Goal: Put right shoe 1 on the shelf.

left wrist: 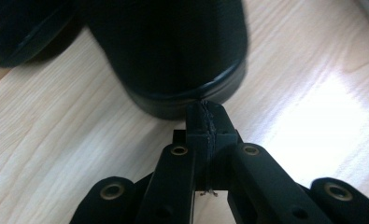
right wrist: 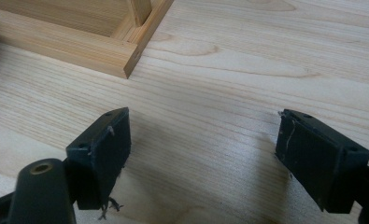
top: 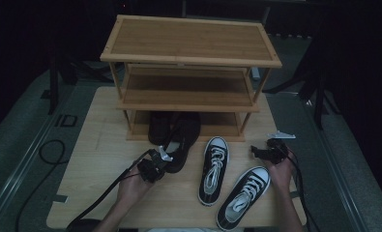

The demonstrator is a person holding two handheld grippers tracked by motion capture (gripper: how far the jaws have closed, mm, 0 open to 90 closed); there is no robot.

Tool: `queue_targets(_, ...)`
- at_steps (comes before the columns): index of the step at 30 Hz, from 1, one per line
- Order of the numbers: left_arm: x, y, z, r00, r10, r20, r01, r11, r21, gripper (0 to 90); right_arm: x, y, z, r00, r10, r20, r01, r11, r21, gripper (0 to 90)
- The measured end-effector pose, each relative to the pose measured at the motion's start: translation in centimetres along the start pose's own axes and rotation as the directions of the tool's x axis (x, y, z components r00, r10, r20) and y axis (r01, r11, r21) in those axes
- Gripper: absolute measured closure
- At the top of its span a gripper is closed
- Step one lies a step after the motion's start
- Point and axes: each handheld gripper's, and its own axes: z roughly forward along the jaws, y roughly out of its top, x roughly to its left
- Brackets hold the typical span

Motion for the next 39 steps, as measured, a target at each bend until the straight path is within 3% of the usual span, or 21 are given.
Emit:
queue_targets(7,-0.6,0.6,0.7,0.9995,0.004,0.032,-0.004,0.9999,-0.01,89.9,0.0,0.0,0.0,1.0,-0.001,0.0,0.001,1.0,0.001,17.8)
queue_targets(17,-3.0,3.6,2.1,0.9971,0.04,0.064,-0.037,0.9981,-0.05,90.0,0.0,0.0,0.0,1.0,-0.001,-0.001,0.001,1.0,0.001,17.8)
queue_targets(20,-2.9,3.9,2.1,0.9972,0.026,0.071,-0.022,0.9979,-0.061,90.0,0.0,0.0,0.0,1.0,-0.001,-0.002,0.001,1.0,0.001,17.8)
queue_targets(25,-2.6,4.5,1.7,0.9996,0.009,0.028,-0.007,0.9969,-0.078,90.0,0.0,0.0,0.0,1.0,-0.002,-0.002,0.002,1.0,0.001,17.8)
queue_targets(27,-2.4,4.9,1.4,0.9994,0.002,0.036,0.001,0.9957,-0.093,90.0,0.0,0.0,0.0,1.0,-0.002,-0.002,0.002,1.0,0.001,17.8)
queue_targets(34,-3.2,5.7,1.3,0.9971,0.056,0.051,-0.051,0.9943,-0.093,90.0,0.0,0.0,0.0,1.0,-0.002,-0.002,0.002,1.0,0.001,17.8)
queue_targets(39,-3.8,5.8,2.4,0.9948,0.087,0.053,-0.084,0.9952,-0.05,90.0,0.0,0.0,0.0,1.0,-0.002,-0.002,0.002,1.0,0.001,17.8)
